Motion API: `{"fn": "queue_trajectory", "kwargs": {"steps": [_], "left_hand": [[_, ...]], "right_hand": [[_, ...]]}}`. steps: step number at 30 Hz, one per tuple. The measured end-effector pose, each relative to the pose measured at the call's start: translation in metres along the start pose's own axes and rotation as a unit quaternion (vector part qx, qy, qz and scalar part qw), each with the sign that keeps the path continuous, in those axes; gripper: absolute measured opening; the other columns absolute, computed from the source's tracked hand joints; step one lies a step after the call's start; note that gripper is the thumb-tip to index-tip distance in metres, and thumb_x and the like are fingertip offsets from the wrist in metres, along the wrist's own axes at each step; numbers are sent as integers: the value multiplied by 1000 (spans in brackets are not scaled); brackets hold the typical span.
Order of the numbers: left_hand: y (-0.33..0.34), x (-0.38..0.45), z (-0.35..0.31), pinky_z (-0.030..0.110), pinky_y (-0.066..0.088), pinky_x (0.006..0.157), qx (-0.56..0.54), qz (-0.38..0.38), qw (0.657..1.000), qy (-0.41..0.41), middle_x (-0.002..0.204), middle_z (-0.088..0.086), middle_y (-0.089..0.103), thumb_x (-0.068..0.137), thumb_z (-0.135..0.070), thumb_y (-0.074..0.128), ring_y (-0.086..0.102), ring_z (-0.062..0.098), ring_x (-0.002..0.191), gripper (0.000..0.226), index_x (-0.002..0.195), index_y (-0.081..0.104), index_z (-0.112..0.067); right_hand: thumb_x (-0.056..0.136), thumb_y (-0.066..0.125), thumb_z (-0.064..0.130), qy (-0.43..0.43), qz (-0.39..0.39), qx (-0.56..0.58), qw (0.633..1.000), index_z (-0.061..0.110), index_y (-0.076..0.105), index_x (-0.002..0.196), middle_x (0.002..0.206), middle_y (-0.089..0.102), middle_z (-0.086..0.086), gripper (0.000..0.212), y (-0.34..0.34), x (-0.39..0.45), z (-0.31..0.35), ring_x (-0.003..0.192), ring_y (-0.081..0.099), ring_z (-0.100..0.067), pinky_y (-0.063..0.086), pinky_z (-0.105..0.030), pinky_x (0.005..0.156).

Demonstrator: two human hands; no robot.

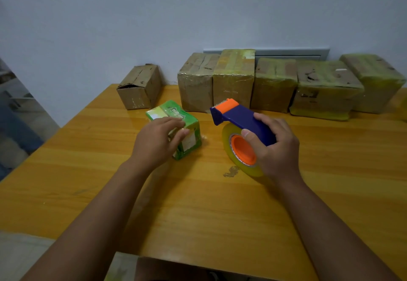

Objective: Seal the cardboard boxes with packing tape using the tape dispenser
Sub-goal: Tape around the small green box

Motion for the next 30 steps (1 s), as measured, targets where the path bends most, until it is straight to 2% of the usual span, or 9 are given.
{"fn": "queue_trajectory", "kwargs": {"steps": [6,9,12,15,19,21,23,26,30], "left_hand": [[-1,-4,-5,38,51,81,26,-3,1000,8,122,1,67,91,-35,64,60,22,111,34,120,68,-19],[1,-7,-8,42,47,87,45,-5,999,3,124,2,65,89,-31,66,57,23,113,37,124,65,-18],[4,-10,-14,44,44,85,72,-17,997,-8,122,6,65,89,-29,66,57,28,110,37,123,65,-15],[7,-11,-18,44,41,89,81,-13,996,-22,124,6,63,89,-32,64,53,27,113,40,126,63,-14],[10,-14,-22,43,39,88,108,-23,993,-40,124,7,62,90,-29,62,52,29,112,38,124,63,-14],[12,-14,-26,42,39,87,124,-27,990,-56,122,8,63,91,-36,55,53,29,110,39,121,64,-14],[12,-13,-27,40,39,86,124,-33,988,-81,118,7,64,90,-47,46,54,27,108,45,117,66,-16],[11,-8,-27,40,37,85,108,-43,986,-117,113,6,65,93,-41,46,53,26,106,38,111,67,-16],[12,-8,-26,41,38,86,107,-29,989,-99,116,5,62,93,-43,46,50,26,108,40,117,66,-17]], "right_hand": [[77,61,59,-4,-3,5,1000,22,61,126,117,56,4,62,0,0,2,102,56,-9,49,-16,74],[79,65,54,-1,-5,8,1000,21,61,127,117,56,5,58,-1,1,1,103,56,-9,51,-18,75],[78,65,54,0,-5,9,1000,22,61,127,117,54,7,58,-1,0,1,103,56,-10,53,-22,76],[77,63,58,-3,-3,8,1000,22,61,127,116,53,8,61,0,1,2,103,56,-10,51,-19,74],[79,66,53,-1,-5,9,1000,21,61,127,116,53,7,58,-1,0,1,103,56,-11,51,-19,74],[79,67,49,-2,-5,8,1000,20,61,127,117,53,6,56,-1,0,1,104,56,-12,51,-20,75],[79,67,50,-1,-5,9,1000,20,61,127,117,54,5,56,-1,0,1,104,56,-11,49,-16,74],[78,63,57,-5,-2,4,1000,21,61,126,118,56,3,60,0,0,0,103,56,-9,45,-9,73],[79,66,52,-3,-2,1,1000,21,60,127,119,55,4,57,0,1,-1,104,55,-9,45,-9,73]]}}
Point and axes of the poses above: each hand's wrist, its own x-axis towards the middle knuckle, its own y-axis out of the palm, z = x × y, the point moved 7 cm from there along x, towards the middle knuckle
